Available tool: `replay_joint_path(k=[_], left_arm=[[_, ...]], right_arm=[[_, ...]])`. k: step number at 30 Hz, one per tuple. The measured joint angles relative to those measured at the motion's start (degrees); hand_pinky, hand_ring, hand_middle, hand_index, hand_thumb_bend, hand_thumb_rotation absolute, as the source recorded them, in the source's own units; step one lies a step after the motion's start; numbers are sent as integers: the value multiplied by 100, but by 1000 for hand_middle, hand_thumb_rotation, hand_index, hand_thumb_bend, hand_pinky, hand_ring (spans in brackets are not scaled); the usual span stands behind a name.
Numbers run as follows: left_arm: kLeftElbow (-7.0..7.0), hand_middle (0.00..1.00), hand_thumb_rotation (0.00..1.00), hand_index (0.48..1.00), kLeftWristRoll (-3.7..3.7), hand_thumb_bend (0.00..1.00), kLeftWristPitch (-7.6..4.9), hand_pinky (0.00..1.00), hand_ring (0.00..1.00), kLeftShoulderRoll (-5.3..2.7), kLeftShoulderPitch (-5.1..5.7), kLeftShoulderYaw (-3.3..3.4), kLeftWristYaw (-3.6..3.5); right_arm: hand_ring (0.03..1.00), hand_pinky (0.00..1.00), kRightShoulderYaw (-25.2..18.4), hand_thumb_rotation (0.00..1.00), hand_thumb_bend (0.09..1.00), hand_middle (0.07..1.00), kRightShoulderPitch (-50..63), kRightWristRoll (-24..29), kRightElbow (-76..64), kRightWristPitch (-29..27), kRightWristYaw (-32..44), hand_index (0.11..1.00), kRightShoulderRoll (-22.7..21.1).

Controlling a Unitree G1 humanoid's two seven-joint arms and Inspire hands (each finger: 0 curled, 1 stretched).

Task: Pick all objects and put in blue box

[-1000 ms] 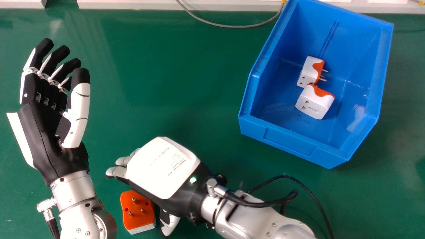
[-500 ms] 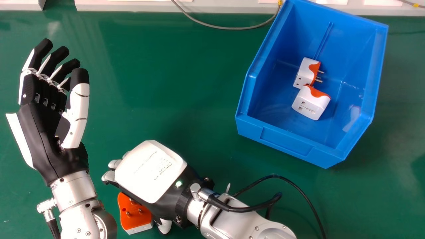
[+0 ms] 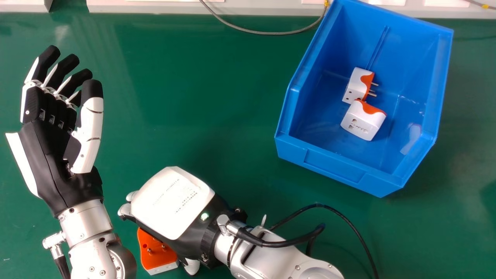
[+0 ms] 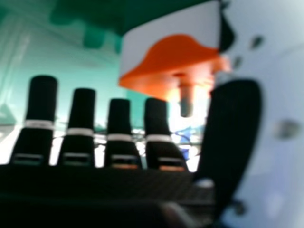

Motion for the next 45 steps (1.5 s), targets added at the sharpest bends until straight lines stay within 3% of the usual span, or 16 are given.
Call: replay_joint_path(k=[9,21,29,39,45], left_arm=[[2,753,391,780,-4,650,2,631,691,-5,0,0,13],[2,761,398,787,10,650,10,635,698,-24,-1,-10,5],[27,764,398,791,60,635,3,633,698,-24,-13,-10,1],[28,764,400,790,61,642,2,636,698,-32,-12,-8,0],[28,765,409,792,62,648,2,636,700,-33,-12,-6,1]], right_arm=[[782,584,-29,179,851,837,219,105,-469,71,754,805,-66],[780,590,-79,206,821,839,291,163,-662,198,920,832,-154],[763,567,-80,160,804,827,322,28,-595,295,390,823,-161],[731,538,-69,147,817,801,370,32,-259,185,-608,798,-178],[707,528,-69,169,810,783,372,71,-75,77,-746,776,-174]])
